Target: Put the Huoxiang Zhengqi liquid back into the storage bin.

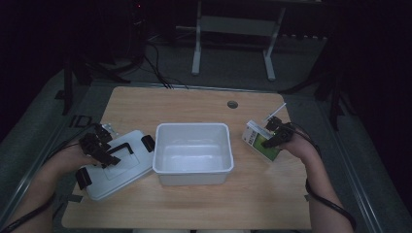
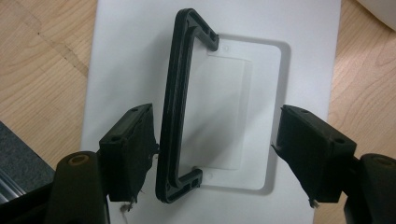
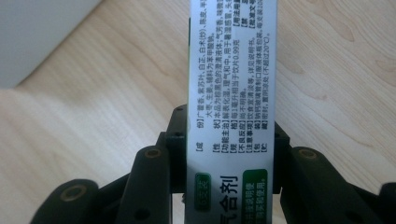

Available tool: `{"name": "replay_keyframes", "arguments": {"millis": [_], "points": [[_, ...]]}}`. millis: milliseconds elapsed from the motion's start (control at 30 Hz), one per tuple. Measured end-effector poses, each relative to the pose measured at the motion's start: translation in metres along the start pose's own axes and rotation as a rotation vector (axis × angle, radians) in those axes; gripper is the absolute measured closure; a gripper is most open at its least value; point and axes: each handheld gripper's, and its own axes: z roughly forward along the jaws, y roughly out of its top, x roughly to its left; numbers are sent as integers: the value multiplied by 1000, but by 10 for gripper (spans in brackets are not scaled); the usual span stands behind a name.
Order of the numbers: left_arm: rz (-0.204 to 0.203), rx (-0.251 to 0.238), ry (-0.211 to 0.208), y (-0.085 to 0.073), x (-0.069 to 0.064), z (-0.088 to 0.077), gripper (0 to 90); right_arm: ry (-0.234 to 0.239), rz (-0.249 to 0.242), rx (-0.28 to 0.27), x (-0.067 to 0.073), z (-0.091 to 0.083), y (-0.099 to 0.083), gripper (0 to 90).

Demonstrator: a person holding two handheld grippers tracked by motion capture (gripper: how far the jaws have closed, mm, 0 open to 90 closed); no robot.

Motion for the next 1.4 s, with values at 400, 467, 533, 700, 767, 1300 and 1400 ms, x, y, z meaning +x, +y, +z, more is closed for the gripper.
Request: {"name": "replay_keyframes", "arguments": {"millis": [400, 467, 533, 700, 767, 1300, 1400], "points": [[2, -7, 4, 4, -1, -6, 283, 22, -126, -43, 20, -41, 1, 649], [3, -6, 4, 4, -2, -6, 282, 22, -137, -63, 23, -49, 4, 649], [8, -1, 5, 4, -2, -5, 282, 19, -153, -77, 26, -58, 6, 649], [8, 1, 3, 4, -2, -4, 282, 27, -199, -130, 38, -81, 13, 649], [12, -3, 7, 5, -3, -4, 283, 30, -226, -143, 44, -88, 16, 648], [17, 1, 0, 7, -5, -5, 282, 97, -415, -192, 92, -104, 50, 648], [16, 2, -1, 7, -5, -5, 282, 98, -424, -194, 95, -104, 53, 648]]}}
